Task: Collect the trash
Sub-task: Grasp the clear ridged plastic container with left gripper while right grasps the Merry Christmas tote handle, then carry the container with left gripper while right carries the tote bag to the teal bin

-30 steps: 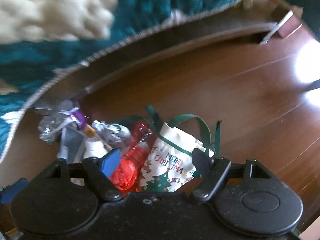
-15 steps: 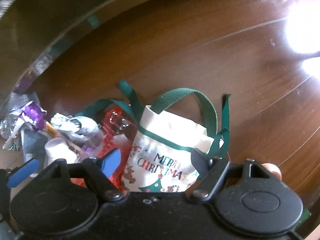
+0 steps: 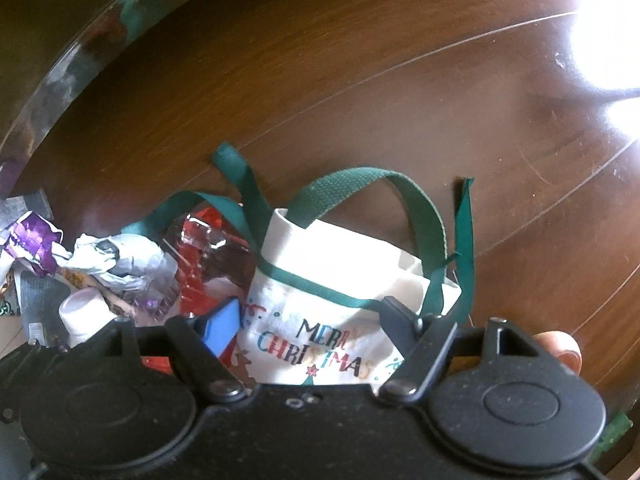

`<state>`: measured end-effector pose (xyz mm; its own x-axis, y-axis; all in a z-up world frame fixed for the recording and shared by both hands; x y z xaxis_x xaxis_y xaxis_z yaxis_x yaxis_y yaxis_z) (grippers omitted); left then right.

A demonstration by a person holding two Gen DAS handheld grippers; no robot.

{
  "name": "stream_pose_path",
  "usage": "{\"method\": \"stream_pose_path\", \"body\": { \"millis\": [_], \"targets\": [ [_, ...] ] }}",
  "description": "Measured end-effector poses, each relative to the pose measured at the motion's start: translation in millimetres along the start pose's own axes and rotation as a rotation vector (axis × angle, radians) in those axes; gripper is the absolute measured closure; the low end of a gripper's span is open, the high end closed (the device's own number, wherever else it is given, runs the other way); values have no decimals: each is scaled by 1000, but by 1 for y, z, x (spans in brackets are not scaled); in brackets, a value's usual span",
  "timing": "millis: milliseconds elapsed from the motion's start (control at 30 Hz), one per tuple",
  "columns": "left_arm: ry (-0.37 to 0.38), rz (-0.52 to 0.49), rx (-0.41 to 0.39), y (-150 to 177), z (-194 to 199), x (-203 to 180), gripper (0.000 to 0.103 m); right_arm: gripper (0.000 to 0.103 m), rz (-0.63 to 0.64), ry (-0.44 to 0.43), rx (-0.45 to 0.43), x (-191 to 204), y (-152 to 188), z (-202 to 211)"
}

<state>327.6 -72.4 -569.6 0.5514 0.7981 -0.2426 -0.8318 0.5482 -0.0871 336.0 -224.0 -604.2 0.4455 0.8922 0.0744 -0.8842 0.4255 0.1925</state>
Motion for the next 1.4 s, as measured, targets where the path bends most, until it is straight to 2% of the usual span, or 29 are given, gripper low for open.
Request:
{"method": "stream_pose_path", "body": {
  "millis": [100,167,200,233,267,333,433,600,800,1000,1200,1400],
  "targets": [
    [8,2,-6,0,2,2,53,31,1,-9,7,-2,-1,-1],
    [11,11,-1,2,4,5,54,49,7,-16,11,-4,-1,2],
    [11,16,1,3,5,7,54,74,5,-17,20,-6,-2,3],
    [11,22,6,3,6,8,55,80,-10,-13,33,-9,-3,2],
    [11,25,12,1,7,9,56,81,-23,3,42,-12,-3,4],
    [9,24,30,0,11,10,57,90,-6,-2,42,-13,-3,8],
    [10,22,61,-3,26,8,58,95,25,32,32,-16,0,26],
    [8,8,81,-11,73,-1,58,98,77,43,-5,-19,24,75],
    [-48,65,53,-2,134,-14,58,98,156,29,-129,-18,54,153],
    [-150,48,-118,30,224,-55,58,98,314,-31,-351,-25,107,241],
    [-207,76,-347,63,333,-92,58,98,480,-132,-615,-27,175,359],
    [-278,100,-541,79,423,-121,58,98,635,-163,-865,-25,231,455]
  ]
}}
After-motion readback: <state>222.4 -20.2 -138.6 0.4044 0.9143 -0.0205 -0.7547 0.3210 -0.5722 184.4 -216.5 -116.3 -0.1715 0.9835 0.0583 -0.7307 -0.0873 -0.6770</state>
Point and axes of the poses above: each gripper's, at about its wrist camera, not at the fingertips, and z roughly against the way its jaws point, x to its left, y to its underside, the point moved 2 cm from there along -z, roughly the way its jaws point, and after that the axes turned 3 degrees about -z, right-handed, at the moved point
